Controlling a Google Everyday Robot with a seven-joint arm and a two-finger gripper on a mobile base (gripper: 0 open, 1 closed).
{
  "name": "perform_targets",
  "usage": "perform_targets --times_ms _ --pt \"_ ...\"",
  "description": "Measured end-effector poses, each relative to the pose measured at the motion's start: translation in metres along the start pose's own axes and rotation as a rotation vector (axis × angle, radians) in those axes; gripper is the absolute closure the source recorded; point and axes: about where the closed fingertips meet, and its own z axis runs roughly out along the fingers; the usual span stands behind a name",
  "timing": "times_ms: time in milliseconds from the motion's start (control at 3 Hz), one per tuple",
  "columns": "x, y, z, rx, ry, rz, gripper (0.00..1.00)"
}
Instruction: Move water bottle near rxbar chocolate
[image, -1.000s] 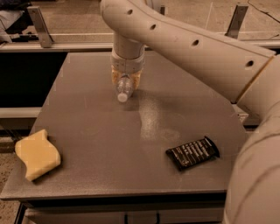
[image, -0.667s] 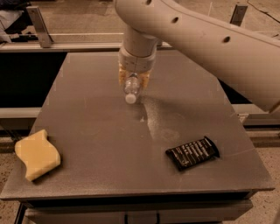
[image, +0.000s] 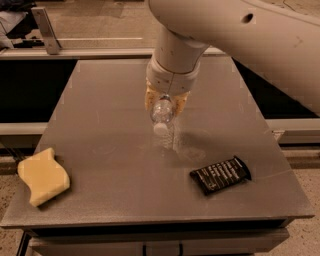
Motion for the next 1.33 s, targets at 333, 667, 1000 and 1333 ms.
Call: perform_targets --times_ms 333,667,1000,1333 --pt "-0.004 0.003 0.001 -0.012 0.005 -0.006 1.00" --pt "-0.018 0.014 0.000 0.000 0.038 -0.014 1.00" --pt "-0.040 0.030 -0.004 0.035 0.081 -0.023 1.00" --pt "-0.055 0.048 -0.007 0.090 0.098 -0.021 1.00"
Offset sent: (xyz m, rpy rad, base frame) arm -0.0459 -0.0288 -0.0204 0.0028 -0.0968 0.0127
